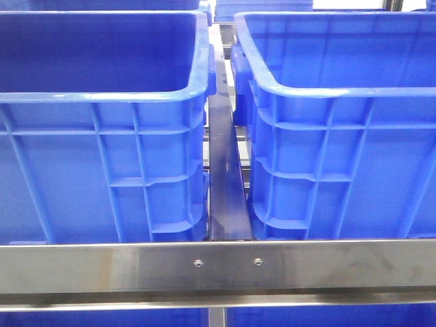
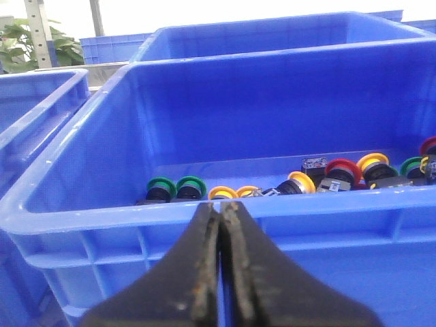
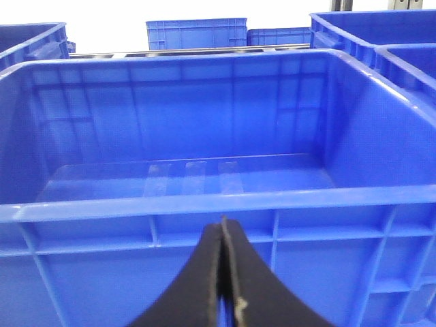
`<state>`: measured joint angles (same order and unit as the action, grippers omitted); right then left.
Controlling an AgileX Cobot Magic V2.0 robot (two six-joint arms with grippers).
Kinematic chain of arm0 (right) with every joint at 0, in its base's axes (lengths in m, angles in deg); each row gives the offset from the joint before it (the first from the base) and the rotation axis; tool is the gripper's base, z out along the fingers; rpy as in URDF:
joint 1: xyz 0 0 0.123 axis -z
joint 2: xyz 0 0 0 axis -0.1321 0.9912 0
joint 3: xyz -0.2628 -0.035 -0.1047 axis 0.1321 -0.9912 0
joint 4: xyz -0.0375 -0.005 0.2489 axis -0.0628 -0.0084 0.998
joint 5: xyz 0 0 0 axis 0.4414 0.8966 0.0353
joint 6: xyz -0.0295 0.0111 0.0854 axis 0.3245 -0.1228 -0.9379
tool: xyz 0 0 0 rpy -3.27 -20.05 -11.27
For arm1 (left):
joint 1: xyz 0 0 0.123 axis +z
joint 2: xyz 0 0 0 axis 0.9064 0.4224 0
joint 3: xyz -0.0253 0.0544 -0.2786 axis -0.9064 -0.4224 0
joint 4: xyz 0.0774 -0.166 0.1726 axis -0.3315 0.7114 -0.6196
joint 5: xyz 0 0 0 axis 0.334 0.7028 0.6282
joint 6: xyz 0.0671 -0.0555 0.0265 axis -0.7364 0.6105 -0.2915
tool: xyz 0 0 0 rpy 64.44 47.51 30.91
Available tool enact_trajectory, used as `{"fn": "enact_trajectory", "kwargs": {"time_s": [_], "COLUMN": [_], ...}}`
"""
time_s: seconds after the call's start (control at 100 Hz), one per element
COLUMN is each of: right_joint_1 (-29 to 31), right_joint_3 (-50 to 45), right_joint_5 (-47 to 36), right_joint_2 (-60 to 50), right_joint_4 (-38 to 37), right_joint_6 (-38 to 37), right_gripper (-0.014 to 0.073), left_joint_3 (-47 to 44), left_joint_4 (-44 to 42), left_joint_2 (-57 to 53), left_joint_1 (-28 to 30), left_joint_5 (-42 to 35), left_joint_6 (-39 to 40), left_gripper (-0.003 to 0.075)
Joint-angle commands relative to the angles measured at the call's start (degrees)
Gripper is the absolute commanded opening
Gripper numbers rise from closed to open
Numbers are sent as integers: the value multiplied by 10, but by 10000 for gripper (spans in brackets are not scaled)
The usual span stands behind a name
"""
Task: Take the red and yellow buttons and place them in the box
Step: 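Lower the left gripper into the button crate toward a yellow button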
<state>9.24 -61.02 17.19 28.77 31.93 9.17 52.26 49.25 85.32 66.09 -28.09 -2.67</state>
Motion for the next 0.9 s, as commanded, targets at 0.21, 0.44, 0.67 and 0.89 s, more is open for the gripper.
{"fn": "enact_trajectory", "kwargs": {"time_s": [0.21, 0.44, 0.67, 0.89], "right_joint_1": [1, 1, 1, 1], "right_joint_3": [10, 10, 10, 10], "right_joint_5": [-44, -44, -44, -44], "right_joint_2": [-14, -14, -14, -14], "right_joint_4": [-5, -5, -5, -5], "right_joint_6": [2, 2, 2, 2], "right_gripper": [-60, -60, -60, -60], "left_joint_3": [-26, 54, 192, 305], "left_joint_4": [0, 1, -2, -2], "left_joint_2": [-18, -16, 67, 210], "left_joint_1": [2, 1, 1, 1], "left_joint_5": [-41, -14, 121, 194], "left_joint_6": [3, 3, 3, 3], "left_gripper": [-20, -20, -20, -19]}}
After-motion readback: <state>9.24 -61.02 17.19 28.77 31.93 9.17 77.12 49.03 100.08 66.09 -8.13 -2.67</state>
